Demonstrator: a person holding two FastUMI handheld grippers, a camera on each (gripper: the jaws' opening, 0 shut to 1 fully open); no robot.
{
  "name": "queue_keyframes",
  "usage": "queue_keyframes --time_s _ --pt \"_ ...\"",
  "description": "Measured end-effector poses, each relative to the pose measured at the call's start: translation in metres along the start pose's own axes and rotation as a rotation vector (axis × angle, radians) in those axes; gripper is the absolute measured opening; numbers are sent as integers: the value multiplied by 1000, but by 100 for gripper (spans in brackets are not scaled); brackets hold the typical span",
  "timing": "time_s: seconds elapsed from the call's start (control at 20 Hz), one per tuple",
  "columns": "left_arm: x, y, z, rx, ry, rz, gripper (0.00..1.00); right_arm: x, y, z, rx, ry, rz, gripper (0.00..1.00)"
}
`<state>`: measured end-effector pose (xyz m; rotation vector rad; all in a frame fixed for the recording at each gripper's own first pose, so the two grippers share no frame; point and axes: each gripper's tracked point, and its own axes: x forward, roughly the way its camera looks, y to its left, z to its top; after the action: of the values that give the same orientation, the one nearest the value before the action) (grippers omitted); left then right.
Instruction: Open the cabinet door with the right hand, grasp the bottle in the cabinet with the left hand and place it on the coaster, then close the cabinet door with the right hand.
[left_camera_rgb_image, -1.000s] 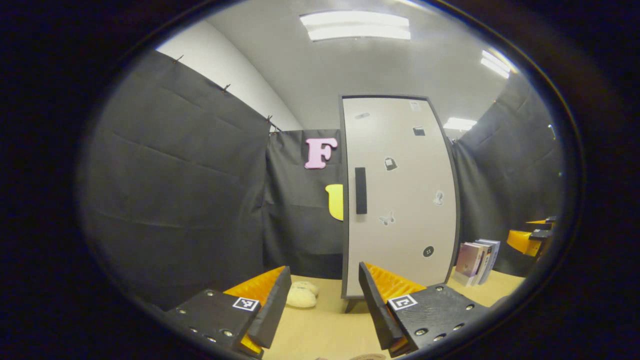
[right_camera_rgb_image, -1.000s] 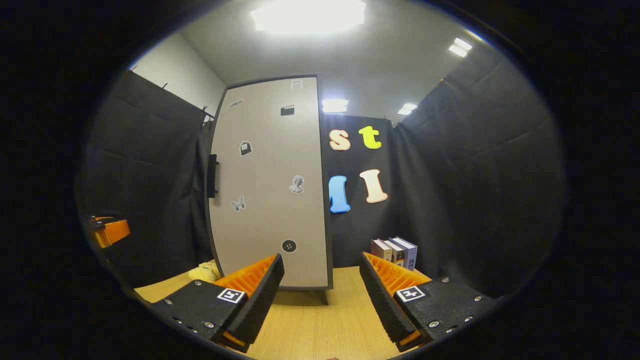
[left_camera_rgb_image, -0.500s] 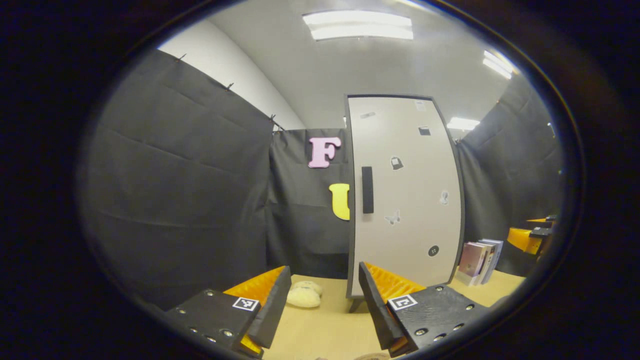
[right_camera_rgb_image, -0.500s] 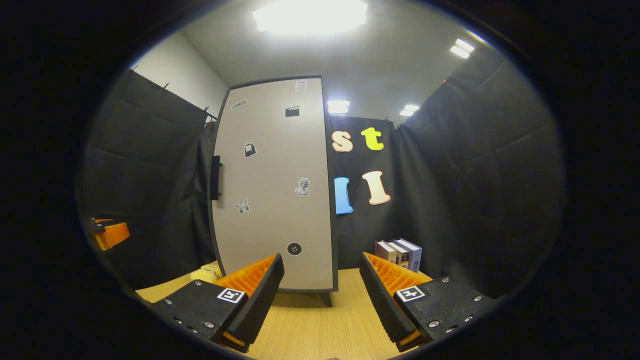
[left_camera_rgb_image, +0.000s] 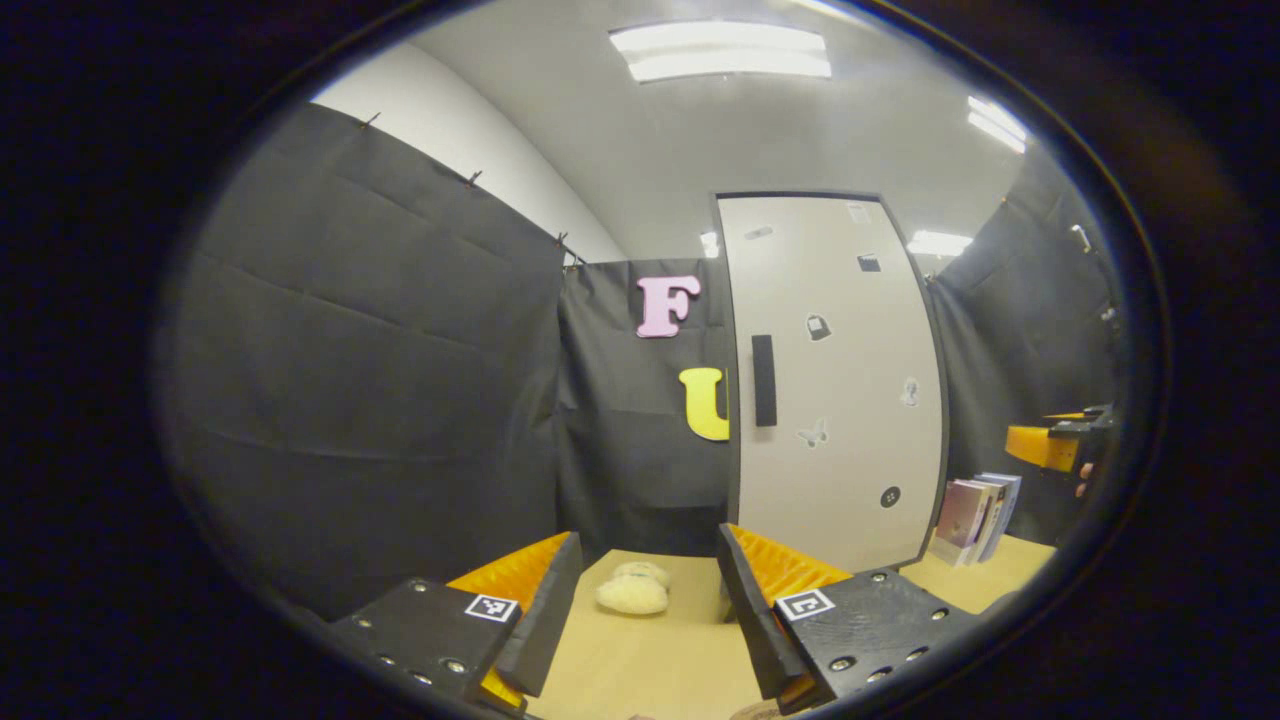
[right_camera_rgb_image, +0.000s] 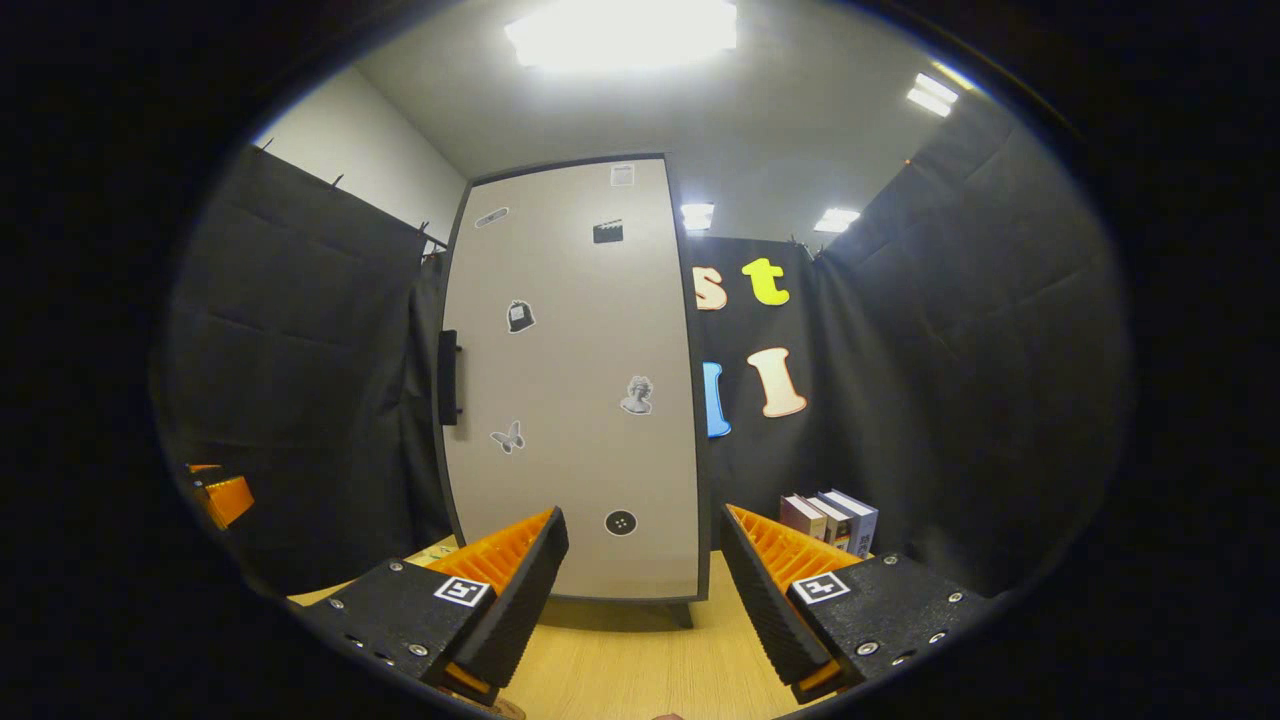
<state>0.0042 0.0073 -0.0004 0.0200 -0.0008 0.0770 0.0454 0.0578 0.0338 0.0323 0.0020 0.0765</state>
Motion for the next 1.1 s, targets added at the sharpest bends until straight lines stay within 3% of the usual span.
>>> queue_keyframes --time_s 0.5,1.1 --pt "6 12 -2 23 15 129 78 51 63 43 32 -54 91 94" --pt "1 41 -12 30 36 244 78 114 149 59 -13 -38 153 94"
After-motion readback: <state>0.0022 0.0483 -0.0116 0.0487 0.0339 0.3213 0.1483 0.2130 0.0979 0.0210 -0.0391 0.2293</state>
